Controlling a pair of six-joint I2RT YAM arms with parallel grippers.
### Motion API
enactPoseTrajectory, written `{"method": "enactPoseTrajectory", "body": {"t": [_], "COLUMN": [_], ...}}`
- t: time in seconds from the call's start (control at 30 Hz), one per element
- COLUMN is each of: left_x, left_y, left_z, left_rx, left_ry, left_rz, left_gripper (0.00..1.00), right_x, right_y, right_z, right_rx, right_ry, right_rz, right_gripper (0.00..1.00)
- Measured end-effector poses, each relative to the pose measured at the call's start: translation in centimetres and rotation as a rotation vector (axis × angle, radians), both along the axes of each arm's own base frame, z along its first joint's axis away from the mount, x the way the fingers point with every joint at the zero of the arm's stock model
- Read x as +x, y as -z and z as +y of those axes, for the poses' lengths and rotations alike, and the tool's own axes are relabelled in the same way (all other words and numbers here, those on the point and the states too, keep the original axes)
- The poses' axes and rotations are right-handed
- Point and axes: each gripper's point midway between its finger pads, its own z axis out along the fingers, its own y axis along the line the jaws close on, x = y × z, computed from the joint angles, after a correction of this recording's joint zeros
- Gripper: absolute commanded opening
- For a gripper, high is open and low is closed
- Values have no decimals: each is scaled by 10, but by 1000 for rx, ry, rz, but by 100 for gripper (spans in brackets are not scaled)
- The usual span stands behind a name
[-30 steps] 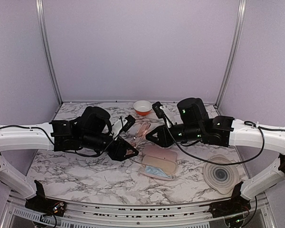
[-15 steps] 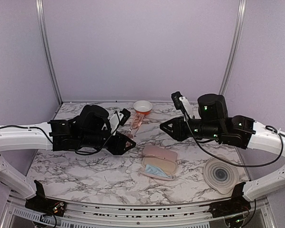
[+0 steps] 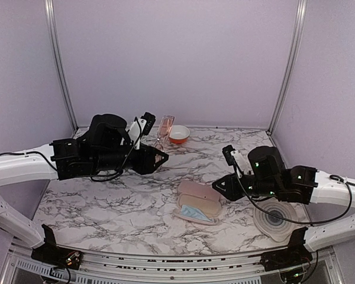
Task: Organize the sunglasses
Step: Fold the right temple of the sunglasses with the sunglasses.
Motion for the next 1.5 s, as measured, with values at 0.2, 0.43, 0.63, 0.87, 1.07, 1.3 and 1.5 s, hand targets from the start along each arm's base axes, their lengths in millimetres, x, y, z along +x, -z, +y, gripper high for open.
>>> {"method": "enactPoseTrajectory", "body": {"t": [0.2,0.43,0.63,0.87,1.07,1.3,1.5], "left_x": [5,9,10,6,3,-2,-6], "left_y": [-20,-31,-25,-27,-32,-25,-25], "left_z": [-3,-9,-20,-26,-32,-35,-38], "left_rx": [-69,-148,-183,-234,-274,-296,-333], "left_ry": [-34,-57,-51,-33,-11,8,36], "left_rz": [-1,21,66,104,128,165,194], "left_gripper": [28,28,27,27,27,27,27], "right_x": [-5,-9,2,18,28,35,41], "right_y": [9,19,14,-12,-30,-38,-56], "right_z": [13,47,63,65,64,62,66], "right_rx": [40,64,106,160,181,179,184], "right_ry": [-14,-51,-16,51,90,115,117], "right_rz": [34,43,19,-59,-112,-163,-209], "right_gripper": [20,18,17,17,17,20,23]}}
